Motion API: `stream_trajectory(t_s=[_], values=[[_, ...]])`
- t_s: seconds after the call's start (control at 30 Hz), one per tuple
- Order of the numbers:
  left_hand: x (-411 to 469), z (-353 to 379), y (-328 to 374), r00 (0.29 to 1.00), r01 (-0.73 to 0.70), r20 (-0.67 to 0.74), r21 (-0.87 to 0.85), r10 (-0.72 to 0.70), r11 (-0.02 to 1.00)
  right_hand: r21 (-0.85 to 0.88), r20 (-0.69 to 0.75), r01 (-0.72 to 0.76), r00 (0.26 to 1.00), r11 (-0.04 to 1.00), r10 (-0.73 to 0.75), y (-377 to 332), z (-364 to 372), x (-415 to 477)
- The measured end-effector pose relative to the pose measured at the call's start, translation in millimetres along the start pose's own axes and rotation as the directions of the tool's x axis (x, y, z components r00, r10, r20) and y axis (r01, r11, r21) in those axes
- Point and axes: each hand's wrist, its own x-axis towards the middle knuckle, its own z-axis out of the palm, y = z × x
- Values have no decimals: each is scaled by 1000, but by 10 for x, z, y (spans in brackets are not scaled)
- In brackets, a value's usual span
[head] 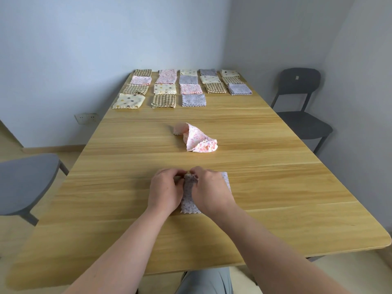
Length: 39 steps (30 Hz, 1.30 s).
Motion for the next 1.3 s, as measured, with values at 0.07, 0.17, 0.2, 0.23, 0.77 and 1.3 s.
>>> stream_trajectory(t_s=[0.07,0.17,0.2,0.23,0.77,1.3], values=[[12,-6,-5,1000,16,8,-10,-16,1000,8,4,9,1000,1000,-9,-33,36,7],[25,-9,3,999,36,14,-27,-36,999,-11,8,21,1000,1000,-21,-60,75,23],[29,-12,7,999,44,14,-35,-44,998,-18,9,21,1000,1000,-20,-60,90,32],[30,-14,7,999,48,10,-41,-47,998,-25,13,17,1000,1000,-16,-57,100,44],[1,-38,-10,991,-130,18,-153,134,980,-82,-204,23,978,996,-39,427,-173,101],[-138,-76,37,742,-523,646,390,180,758,-351,102,104,992,931,-73,700,-68,-189]])
